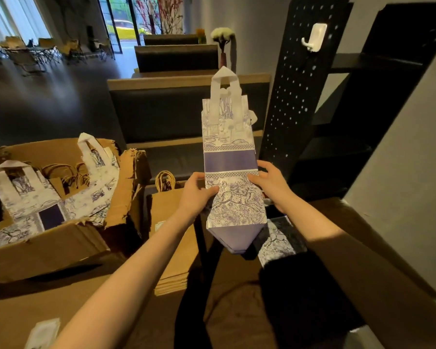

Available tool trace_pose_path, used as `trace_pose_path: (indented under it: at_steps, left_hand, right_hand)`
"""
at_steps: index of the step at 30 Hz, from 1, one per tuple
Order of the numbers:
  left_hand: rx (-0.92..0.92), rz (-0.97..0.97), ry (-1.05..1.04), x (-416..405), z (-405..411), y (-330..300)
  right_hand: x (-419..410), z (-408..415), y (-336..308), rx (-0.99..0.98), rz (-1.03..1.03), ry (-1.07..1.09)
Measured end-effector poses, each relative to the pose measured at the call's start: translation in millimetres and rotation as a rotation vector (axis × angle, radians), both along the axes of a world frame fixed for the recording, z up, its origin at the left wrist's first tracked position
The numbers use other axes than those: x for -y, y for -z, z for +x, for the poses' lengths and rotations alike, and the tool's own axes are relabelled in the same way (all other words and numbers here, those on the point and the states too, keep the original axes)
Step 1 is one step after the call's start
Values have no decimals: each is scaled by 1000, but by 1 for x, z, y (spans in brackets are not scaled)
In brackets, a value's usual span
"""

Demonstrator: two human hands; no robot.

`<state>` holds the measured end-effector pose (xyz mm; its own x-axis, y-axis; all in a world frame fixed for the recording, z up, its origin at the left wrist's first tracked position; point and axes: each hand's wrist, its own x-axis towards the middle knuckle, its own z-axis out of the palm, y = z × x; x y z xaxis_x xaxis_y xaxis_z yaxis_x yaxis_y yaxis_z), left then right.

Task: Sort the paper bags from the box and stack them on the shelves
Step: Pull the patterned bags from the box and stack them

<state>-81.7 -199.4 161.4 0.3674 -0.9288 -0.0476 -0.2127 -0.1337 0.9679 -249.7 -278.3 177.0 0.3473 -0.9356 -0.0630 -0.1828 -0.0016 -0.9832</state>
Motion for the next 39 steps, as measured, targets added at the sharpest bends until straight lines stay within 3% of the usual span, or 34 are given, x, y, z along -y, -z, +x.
trace_pose_path:
  at_steps: [7, 16, 26, 31, 35, 39]
  left_hand:
    - [25, 94, -78, 32, -59, 37]
    - [38, 130, -195, 56, -122, 90]
    - [159, 327, -226, 65, -144, 152]
    - [224, 383, -228, 72, -146, 170]
    - [222, 376, -196, 75, -144, 181]
    - [104, 230, -229, 77, -145, 183]
  right_hand:
    - [42, -65, 24, -182, 141, -189]
    - [83, -121, 79, -162, 210, -249]
    - [98, -128, 156, -249, 306, -155]
    - [94, -127, 181, -361, 251, -184]
    - [91, -127, 194, -487, 42, -213]
    - [90, -131, 192, -276, 78, -106]
